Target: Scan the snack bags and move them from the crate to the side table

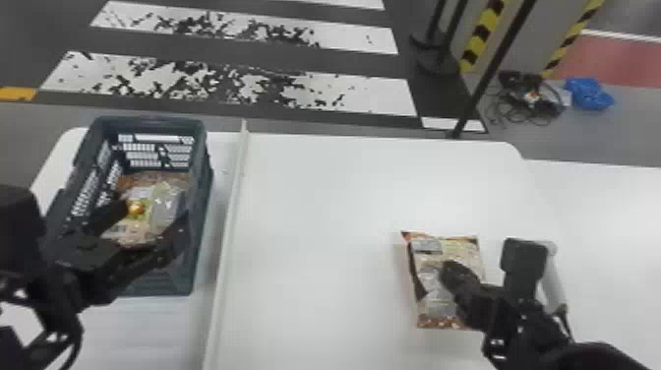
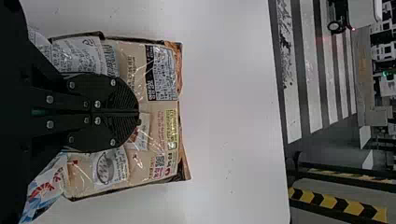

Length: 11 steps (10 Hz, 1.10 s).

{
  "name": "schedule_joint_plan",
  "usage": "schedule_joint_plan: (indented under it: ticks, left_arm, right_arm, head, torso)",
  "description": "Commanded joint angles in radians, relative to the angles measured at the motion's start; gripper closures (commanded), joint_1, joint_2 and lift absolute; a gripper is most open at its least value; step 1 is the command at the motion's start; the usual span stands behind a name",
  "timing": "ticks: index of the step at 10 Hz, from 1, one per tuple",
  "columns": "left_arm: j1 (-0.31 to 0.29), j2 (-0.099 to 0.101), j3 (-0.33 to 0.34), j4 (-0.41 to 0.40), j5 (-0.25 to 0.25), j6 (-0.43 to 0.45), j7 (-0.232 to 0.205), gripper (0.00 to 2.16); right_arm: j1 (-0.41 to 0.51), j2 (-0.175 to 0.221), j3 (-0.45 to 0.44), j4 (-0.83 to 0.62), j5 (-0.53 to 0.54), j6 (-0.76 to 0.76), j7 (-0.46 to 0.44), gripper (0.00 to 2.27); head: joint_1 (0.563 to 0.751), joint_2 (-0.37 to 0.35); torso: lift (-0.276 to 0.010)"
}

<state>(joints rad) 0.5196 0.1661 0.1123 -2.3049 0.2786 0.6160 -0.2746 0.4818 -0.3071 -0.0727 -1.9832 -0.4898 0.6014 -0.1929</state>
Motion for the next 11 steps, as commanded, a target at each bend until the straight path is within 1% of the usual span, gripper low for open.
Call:
schedule_joint_plan:
  ticks: [1, 2, 3, 4, 5, 6, 7, 8, 9, 10, 11]
  left_arm:
    - [-0.003, -0.002, -0.003, 0.001, -0.001, 0.000, 0.000, 0.07]
    - [-0.003, -0.002, -0.002, -0.001, -0.001, 0.000, 0.000, 0.07]
    - [-0.003, 0.000, 0.000, -0.001, -0.001, 0.000, 0.000, 0.07]
    - [-0.004, -0.002, 0.000, -0.001, -0.001, 0.000, 0.002, 0.07]
    - [-0.010, -0.002, -0.003, 0.002, -0.001, 0.000, 0.003, 0.07]
    - [-0.015, 0.000, -0.003, 0.004, -0.001, 0.000, 0.002, 0.07]
    - [-0.018, 0.001, -0.003, 0.012, -0.001, 0.000, 0.000, 0.07]
    - [-0.024, 0.004, -0.002, 0.022, 0.001, 0.000, 0.000, 0.07]
    - [-0.030, 0.007, -0.002, 0.036, 0.002, -0.003, -0.002, 0.07]
    - [-0.038, 0.010, -0.002, 0.044, 0.004, -0.009, -0.002, 0.07]
    - [-0.046, 0.013, -0.002, 0.056, 0.005, -0.018, -0.002, 0.07]
  right_arm:
    - [0.024, 0.000, -0.004, -0.049, -0.006, -0.004, 0.004, 2.19]
    - [0.057, -0.001, -0.013, -0.120, -0.006, -0.004, 0.003, 2.16]
    - [0.104, -0.003, -0.033, -0.218, -0.006, -0.004, 0.004, 1.77]
    - [0.139, -0.006, -0.061, -0.299, -0.001, 0.002, 0.012, 0.93]
    - [0.149, -0.007, -0.107, -0.361, -0.004, 0.104, 0.029, 0.01]
    - [0.150, -0.014, -0.157, -0.365, -0.006, 0.165, 0.058, 0.00]
    - [0.156, -0.012, -0.214, -0.359, -0.007, 0.226, 0.112, 0.03]
    - [0.167, -0.012, -0.259, -0.348, -0.007, 0.245, 0.124, 0.03]
    - [0.176, -0.012, -0.309, -0.329, -0.009, 0.239, 0.171, 0.05]
    - [0.172, -0.014, -0.364, -0.295, -0.026, 0.236, 0.208, 0.07]
    - [0.153, -0.026, -0.404, -0.247, -0.029, 0.229, 0.231, 0.07]
  head:
    - [0.695, -0.157]
    - [0.695, -0.155]
    - [0.695, -0.147]
    - [0.695, -0.137]
    - [0.695, -0.130]
    - [0.695, -0.130]
    - [0.695, -0.141]
    - [0.695, -0.167]
    - [0.695, -0.204]
    - [0.695, -0.218]
    - [0.695, -0.249]
  torso:
    - [-0.087]
    - [-0.087]
    - [-0.087]
    - [-0.087]
    - [-0.087]
    - [-0.087]
    - [-0.087]
    - [-0.087]
    - [-0.087]
    - [-0.087]
    - [-0.087]
